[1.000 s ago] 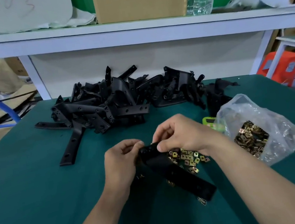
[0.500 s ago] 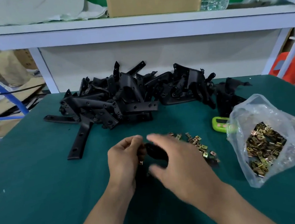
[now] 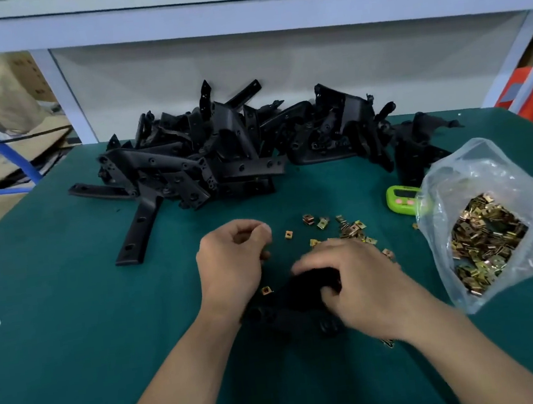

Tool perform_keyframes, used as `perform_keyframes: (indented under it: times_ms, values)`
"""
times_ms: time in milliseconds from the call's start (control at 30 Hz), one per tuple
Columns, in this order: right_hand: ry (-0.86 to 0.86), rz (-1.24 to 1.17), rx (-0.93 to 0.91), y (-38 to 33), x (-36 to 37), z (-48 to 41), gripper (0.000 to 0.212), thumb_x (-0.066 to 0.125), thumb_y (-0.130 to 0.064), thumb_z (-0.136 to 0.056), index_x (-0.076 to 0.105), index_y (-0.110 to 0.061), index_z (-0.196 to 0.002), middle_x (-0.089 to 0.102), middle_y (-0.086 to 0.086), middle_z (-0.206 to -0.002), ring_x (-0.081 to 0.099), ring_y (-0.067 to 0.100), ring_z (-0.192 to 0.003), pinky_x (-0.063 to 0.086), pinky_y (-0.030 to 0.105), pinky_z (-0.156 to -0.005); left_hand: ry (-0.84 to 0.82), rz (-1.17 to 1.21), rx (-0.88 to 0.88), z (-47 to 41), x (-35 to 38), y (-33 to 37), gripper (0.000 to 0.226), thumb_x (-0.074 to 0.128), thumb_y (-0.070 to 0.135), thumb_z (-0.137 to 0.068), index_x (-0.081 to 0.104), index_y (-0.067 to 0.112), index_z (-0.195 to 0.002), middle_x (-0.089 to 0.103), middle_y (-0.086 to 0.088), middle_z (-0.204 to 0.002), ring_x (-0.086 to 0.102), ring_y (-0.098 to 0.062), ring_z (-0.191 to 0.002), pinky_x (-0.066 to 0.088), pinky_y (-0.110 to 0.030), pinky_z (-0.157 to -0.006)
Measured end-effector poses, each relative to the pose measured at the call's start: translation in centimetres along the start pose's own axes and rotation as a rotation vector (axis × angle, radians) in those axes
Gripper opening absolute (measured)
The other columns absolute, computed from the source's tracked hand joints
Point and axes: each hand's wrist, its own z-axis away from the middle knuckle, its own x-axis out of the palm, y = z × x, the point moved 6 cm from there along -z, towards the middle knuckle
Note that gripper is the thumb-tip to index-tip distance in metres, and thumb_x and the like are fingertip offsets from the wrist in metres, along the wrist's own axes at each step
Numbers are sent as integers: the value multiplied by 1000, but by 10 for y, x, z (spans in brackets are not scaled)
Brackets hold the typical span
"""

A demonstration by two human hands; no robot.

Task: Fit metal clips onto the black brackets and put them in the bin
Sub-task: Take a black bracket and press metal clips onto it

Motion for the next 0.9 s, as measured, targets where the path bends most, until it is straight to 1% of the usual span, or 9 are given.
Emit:
perform_keyframes:
  times_ms: [100,133,233,400,500,567,633,733,900]
  values:
    - [-72,77,-78,-11,15,0,49,65,-23,-79,68,-37,-125,65,-19,-114,48,0,-115,17,21,-120,3,13,17,0,-2,1,8,82,23,-83,76,28,-80,76,10,-71,70,-6,-60,56,-25,-65]
    - [-55,69,-76,-11,16,0,46,68,-26,-80,68,-36,-125,67,-18,-113,48,1,-114,17,23,-120,11,25,12,-1,-3,1,10,83,22,-82,75,29,-81,76,11,-73,71,-7,-60,56,-26,-66]
    - [107,37,16,-3,8,-2,36,76,-27,-81,72,-33,-116,67,-14,-103,50,9,-104,39,30,-98,62,86,-13,-2,-11,-1,14,84,19,-80,76,29,-84,77,12,-78,73,-7,-66,59,-29,-73]
    - [326,84,278,18,-9,7,32,71,-35,-90,57,-42,-117,57,-18,-101,59,15,-86,43,36,-71,43,182,-29,1,-14,-2,26,80,0,-81,77,25,-87,79,8,-85,76,-9,-86,59,-34,-91]
    - [381,79,308,24,-13,10,23,64,-36,-94,46,-41,-107,59,-16,-92,58,15,-72,44,38,-64,-68,227,-23,6,-7,-1,27,81,-2,-81,77,24,-91,80,4,-89,77,-16,-89,60,-31,-83]
    - [395,100,304,25,-14,9,24,61,-34,-95,38,-39,-100,57,-14,-77,52,10,-61,37,37,-57,-130,250,-15,10,-1,2,20,83,5,-81,79,24,-87,80,0,-87,77,-17,-81,60,-24,-71]
    - [374,128,308,26,-12,8,27,60,-35,-95,34,-38,-98,56,-14,-71,53,14,-59,37,37,-56,-160,243,4,12,4,6,16,85,10,-82,80,25,-82,79,-4,-80,76,-17,-72,59,-22,-65]
    - [371,162,353,32,-12,8,32,64,-43,-89,35,-33,-95,58,-10,-66,56,23,-59,46,39,-59,-198,217,24,15,8,11,15,81,16,-87,79,22,-74,76,-10,-71,74,-20,-62,57,-23,-56]
    - [385,109,372,41,-13,6,27,65,-47,-84,43,-35,-93,59,-11,-64,59,20,-59,51,38,-59,-234,273,-68,18,9,9,30,72,31,-95,77,19,-68,71,-8,-64,63,-15,-51,50,-21,-48]
